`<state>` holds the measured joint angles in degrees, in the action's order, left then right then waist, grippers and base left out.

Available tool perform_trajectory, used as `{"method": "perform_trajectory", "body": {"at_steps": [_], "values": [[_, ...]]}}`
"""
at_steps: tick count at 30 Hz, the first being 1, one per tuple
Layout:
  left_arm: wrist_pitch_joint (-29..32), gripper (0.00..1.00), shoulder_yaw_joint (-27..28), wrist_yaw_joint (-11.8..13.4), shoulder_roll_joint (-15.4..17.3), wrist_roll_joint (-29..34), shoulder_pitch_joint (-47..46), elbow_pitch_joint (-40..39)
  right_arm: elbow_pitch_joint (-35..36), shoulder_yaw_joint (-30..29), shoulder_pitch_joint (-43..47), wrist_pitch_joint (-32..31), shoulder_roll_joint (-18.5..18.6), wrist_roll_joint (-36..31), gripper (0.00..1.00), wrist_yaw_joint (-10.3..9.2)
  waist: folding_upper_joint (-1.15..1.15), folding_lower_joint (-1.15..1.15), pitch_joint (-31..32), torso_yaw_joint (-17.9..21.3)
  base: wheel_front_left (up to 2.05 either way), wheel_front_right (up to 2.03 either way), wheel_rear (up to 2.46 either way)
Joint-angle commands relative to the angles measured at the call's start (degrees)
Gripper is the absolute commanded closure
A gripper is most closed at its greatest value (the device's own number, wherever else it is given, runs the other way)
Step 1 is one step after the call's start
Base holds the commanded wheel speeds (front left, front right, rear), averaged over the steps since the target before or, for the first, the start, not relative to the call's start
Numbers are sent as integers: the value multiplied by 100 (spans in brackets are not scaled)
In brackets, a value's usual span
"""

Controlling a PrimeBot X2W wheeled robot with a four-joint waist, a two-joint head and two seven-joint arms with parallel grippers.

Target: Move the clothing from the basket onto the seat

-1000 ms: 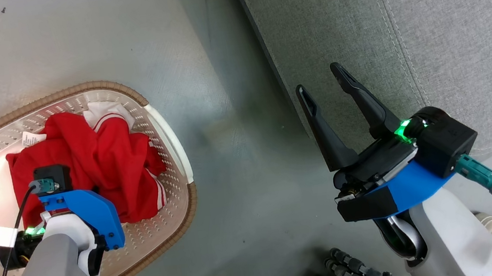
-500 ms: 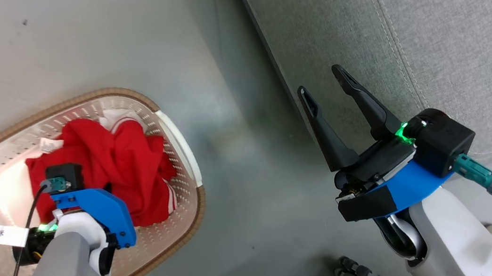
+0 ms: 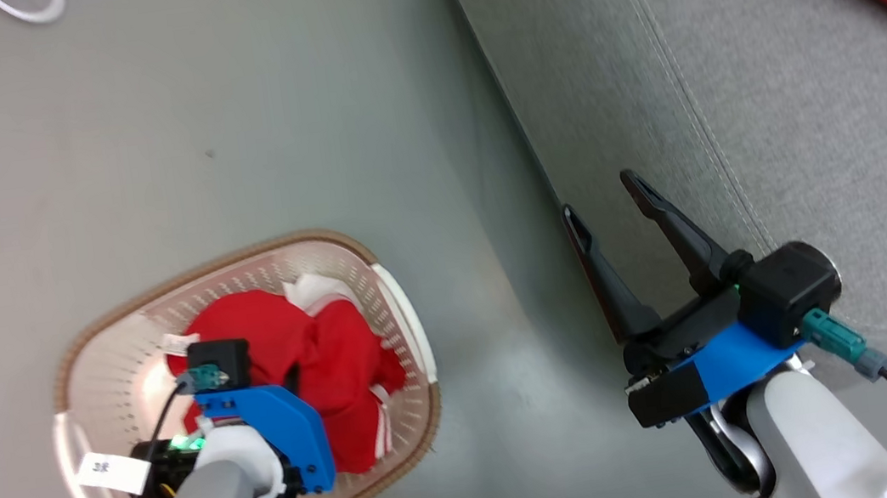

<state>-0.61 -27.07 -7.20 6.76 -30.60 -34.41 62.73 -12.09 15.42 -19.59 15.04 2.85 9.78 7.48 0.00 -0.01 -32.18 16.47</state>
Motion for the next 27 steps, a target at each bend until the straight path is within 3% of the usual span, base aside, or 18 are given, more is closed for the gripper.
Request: {"method": "perform_trajectory", "body": {"at_steps": [1,14,27], "values": [[-34,100,-65,-41,-8,-56,76,-81,-44,-28,87,20,7,-30,0,3,0,1,517,-360,0,0,0],[-378,100,-1228,-43,52,-952,618,-1086,-470,-158,612,-10,7,-225,0,3,0,1,1904,-1033,0,0,0],[-664,100,-2154,-44,142,-1275,123,-1730,-403,-230,1026,-261,7,-245,0,3,0,1,2616,-1504,0,0,0]]}}
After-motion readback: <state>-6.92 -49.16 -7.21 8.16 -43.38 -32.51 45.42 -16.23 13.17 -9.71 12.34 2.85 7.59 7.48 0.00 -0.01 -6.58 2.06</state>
